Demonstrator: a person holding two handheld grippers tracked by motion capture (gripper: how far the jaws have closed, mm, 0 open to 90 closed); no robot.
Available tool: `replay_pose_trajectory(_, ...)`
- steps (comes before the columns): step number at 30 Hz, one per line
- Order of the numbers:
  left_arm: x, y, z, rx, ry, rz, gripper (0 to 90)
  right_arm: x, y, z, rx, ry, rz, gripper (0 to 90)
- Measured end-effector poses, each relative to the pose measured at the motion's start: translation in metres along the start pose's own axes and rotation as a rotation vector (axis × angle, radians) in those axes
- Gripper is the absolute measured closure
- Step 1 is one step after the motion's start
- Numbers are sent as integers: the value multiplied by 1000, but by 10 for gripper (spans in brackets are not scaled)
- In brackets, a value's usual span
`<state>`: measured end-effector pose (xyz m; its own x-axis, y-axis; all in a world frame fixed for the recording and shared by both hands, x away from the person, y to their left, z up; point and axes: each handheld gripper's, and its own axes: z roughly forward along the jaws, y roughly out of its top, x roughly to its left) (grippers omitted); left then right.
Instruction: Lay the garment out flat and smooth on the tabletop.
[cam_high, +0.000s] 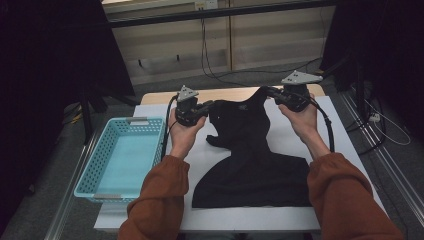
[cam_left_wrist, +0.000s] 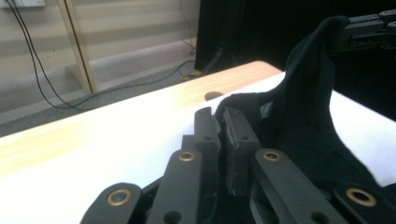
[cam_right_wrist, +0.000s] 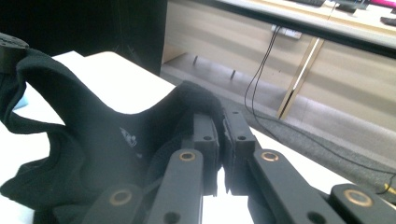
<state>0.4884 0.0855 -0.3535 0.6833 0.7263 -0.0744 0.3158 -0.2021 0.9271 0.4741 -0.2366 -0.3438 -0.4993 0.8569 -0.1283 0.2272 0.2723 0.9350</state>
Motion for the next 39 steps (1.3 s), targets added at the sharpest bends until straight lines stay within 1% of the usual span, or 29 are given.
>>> replay_pose_trajectory(1, 2, -1, 3, 4, 1, -11, 850, 0, -2, 3, 6, 2, 0, 864)
replay_pose_trajectory(6, 11, -6, 17, 27, 24, -33, 849, 0, -10, 21, 27, 2, 3, 863)
replay_pose_trajectory(8, 16, -8, 22, 41, 33, -41, 849, -2, -13, 28, 48, -3, 3, 863)
replay_pose_trajectory(12, 26, -10, 35, 63, 31, -73, 849, -7, -17, 39, 77, -22, 7, 862)
replay_pose_trajectory(13, 28, -11, 37, 74, 41, -73, 848, -9, -17, 42, 84, -27, 6, 861)
replay_pose_trajectory(14, 30, -11, 40, 84, 41, -77, 846, -11, -18, 44, 94, -39, 6, 858)
replay_pose_trajectory(15, 32, -12, 43, 84, 40, -86, 843, -12, -19, 48, 108, -48, 0, 852)
replay_pose_trajectory(16, 33, -13, 46, 88, 46, -88, 837, -12, -20, 52, 123, -58, -5, 833)
replay_pose_trajectory(17, 34, -14, 48, 95, 51, -81, 814, -13, -22, 55, 132, -64, -2, 810)
replay_pose_trajectory(18, 35, -14, 51, 97, 69, -82, 751, -13, -23, 58, 137, -67, 2, 779)
replay_pose_trajectory(19, 36, -14, 53, 96, 77, -94, 665, -14, -25, 60, 134, -76, 12, 728)
replay_pose_trajectory(20, 38, -15, 54, 97, 74, -108, 625, -14, -27, 63, 140, -83, 19, 651)
replay_pose_trajectory(21, 39, -16, 54, 96, 83, -119, 589, -14, -30, 65, 152, -93, 21, 579)
replay_pose_trajectory(22, 39, -17, 54, 102, 83, -126, 539, -14, -32, 67, 165, -105, 16, 520)
replay_pose_trajectory(23, 39, -19, 54, 110, 72, -132, 506, -15, -35, 69, 181, -105, 9, 490)
replay_pose_trajectory(24, 37, -20, 53, 111, 65, -127, 499, -15, -38, 70, 190, -96, 12, 479)
replay_pose_trajectory(26, 32, -21, 51, 111, 52, -113, 475, -13, -41, 67, 190, -76, 12, 454)
replay_pose_trajectory(27, 29, -21, 49, 111, 45, -103, 444, -13, -42, 65, 190, -58, 16, 455)
replay_pose_trajectory(29, 23, -23, 44, 111, 36, -82, 381, -10, -44, 58, 174, -47, 15, 470)
replay_pose_trajectory(30, 20, -24, 42, 106, 35, -79, 350, -9, -45, 54, 164, -36, 28, 477)
replay_pose_trajectory(31, 16, -25, 39, 118, 37, -58, 329, -7, -46, 49, 159, -23, 35, 489)
replay_pose_trajectory(32, 13, -27, 36, 111, 32, -46, 308, -6, -47, 43, 149, -13, 41, 508)
replay_pose_trajectory(34, 6, -31, 28, 98, 21, -35, 282, -1, -51, 32, 134, 18, 53, 537)
replay_pose_trajectory(36, -1, -36, 20, 83, 21, -26, 257, 5, -56, 19, 120, 51, 58, 568)
replay_pose_trajectory(37, -4, -38, 16, 82, 7, -17, 251, 8, -60, 14, 115, 74, 63, 580)
replay_pose_trajectory(39, -10, -43, 9, 88, -8, -1, 251, 15, -67, 4, 118, 74, 54, 602)
